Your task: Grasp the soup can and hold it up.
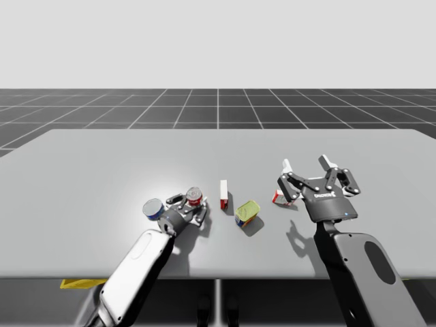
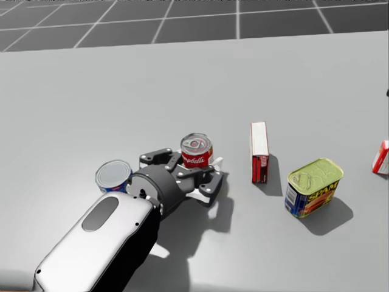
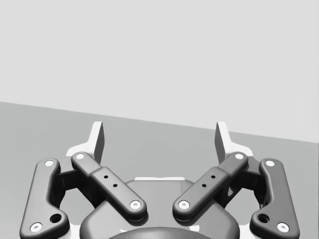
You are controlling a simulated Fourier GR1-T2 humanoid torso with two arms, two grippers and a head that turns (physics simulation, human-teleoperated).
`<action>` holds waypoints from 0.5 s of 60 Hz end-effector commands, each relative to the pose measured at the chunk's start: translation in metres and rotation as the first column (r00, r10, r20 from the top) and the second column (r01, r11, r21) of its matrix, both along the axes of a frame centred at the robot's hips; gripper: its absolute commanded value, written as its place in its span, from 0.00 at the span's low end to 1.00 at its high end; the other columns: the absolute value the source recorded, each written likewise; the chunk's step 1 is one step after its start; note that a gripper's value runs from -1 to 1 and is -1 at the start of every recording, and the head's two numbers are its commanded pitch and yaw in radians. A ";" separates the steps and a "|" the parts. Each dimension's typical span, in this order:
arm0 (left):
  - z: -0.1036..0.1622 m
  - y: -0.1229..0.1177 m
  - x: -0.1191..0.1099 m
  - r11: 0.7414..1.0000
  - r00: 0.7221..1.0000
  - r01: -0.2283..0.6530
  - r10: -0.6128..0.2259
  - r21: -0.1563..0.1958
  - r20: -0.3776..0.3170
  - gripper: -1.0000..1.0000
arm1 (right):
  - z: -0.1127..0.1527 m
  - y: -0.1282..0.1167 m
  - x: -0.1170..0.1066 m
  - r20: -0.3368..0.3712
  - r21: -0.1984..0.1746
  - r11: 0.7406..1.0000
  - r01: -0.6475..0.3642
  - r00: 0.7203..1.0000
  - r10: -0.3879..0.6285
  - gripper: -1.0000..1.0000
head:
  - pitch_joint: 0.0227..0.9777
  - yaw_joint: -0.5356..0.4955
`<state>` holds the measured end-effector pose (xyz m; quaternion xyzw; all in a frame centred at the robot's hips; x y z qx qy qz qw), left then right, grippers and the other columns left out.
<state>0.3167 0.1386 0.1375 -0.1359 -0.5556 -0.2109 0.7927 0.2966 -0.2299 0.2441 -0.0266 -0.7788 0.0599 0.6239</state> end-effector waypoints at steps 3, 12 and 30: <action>-0.014 -0.002 -0.005 0.999 0.999 0.032 -0.031 0.039 -0.019 1.00 | 0.001 -0.001 -0.001 0.004 -0.001 1.000 0.004 1.000 -0.004 0.00 | 0.77 0.67; -0.016 -0.004 -0.008 0.997 0.999 0.045 -0.044 0.054 -0.018 1.00 | 0.001 -0.001 -0.001 0.004 0.000 1.000 0.005 1.000 -0.005 0.00 | 0.66 0.67; -0.019 -0.005 -0.010 0.997 0.999 0.052 -0.052 0.061 -0.010 1.00 | 0.001 -0.003 -0.001 -0.004 0.015 1.000 0.009 1.000 -0.009 0.00 | 0.46 0.68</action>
